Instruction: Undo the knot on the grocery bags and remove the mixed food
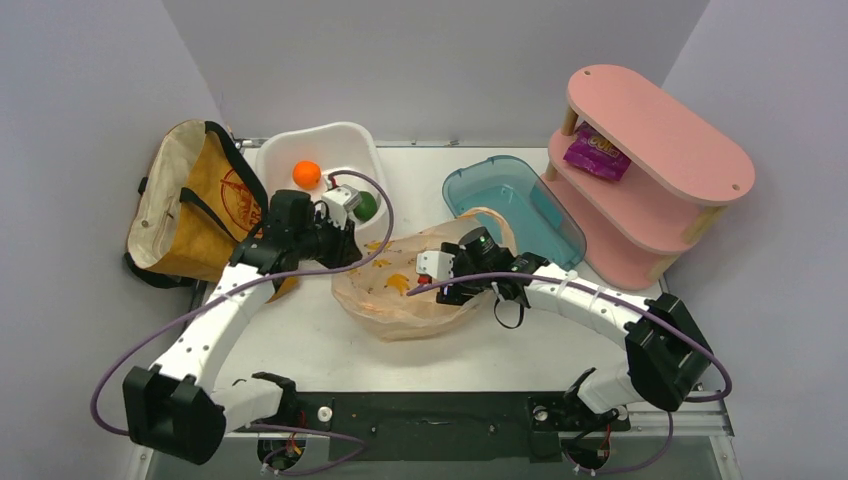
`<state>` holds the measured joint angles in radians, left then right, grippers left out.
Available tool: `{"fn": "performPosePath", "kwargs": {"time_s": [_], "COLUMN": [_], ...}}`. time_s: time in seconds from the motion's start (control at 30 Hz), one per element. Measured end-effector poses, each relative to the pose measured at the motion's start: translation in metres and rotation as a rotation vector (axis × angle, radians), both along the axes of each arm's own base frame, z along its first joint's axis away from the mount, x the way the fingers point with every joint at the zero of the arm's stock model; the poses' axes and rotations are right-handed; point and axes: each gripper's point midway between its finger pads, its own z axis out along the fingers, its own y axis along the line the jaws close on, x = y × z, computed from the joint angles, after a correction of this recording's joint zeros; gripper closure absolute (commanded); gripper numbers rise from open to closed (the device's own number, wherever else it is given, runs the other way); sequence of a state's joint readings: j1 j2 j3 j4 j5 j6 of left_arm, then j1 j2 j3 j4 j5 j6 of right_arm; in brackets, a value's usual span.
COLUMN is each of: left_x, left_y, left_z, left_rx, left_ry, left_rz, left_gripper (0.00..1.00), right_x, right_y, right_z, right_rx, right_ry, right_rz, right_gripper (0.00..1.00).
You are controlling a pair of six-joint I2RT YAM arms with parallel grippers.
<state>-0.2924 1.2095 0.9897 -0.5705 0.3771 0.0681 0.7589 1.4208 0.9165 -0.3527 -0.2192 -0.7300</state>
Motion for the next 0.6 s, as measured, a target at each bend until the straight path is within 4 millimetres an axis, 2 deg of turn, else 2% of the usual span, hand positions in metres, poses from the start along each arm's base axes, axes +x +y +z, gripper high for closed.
{"fn": "performPosePath", "kwargs": {"time_s": [0.13, 0.2, 0.27, 0.3, 0.37, 0.43, 0.5, 0.6], "left_x": [-0.025, -0.053, -0.084, -0.096, -0.103, -0.098, -0.089, -0.073], "left_y": [-0.03, -0.054, -0.074, -0.08, -0.082, -0.08, -0.079, -0.079], "left_z": [0.057, 0.086, 0.106, 0.113, 0.119, 0.116, 0.109, 0.093], "left_rx": [-0.119, -0.17, -0.218, -0.237, -0.244, -0.224, -0.195, -0.149], "left_ry": [-0.185, -0.287, -0.345, -0.363, -0.389, -0.394, -0.378, -0.334], "left_rz": [-0.152, -0.289, -0.427, -0.479, -0.507, -0.491, -0.456, -0.393], "left_gripper": [0.87, 0.87, 0.87, 0.81, 0.69, 0.63, 0.58, 0.56], "right_x": [-0.01, -0.019, -0.026, -0.028, -0.031, -0.03, -0.029, -0.029], "right_y": [-0.01, -0.017, -0.022, -0.022, -0.019, -0.014, -0.011, -0.011], "right_z": [-0.013, -0.014, -0.008, -0.004, 0.006, 0.012, 0.012, 0.007], "right_rx": [-0.01, 0.004, 0.034, 0.053, 0.087, 0.113, 0.123, 0.12], "right_ry": [-0.011, -0.037, -0.077, -0.097, -0.134, -0.154, -0.152, -0.133], "right_rz": [0.025, 0.035, 0.042, 0.046, 0.054, 0.056, 0.047, 0.035], "right_gripper": [0.31, 0.3, 0.29, 0.29, 0.29, 0.3, 0.3, 0.3]}}
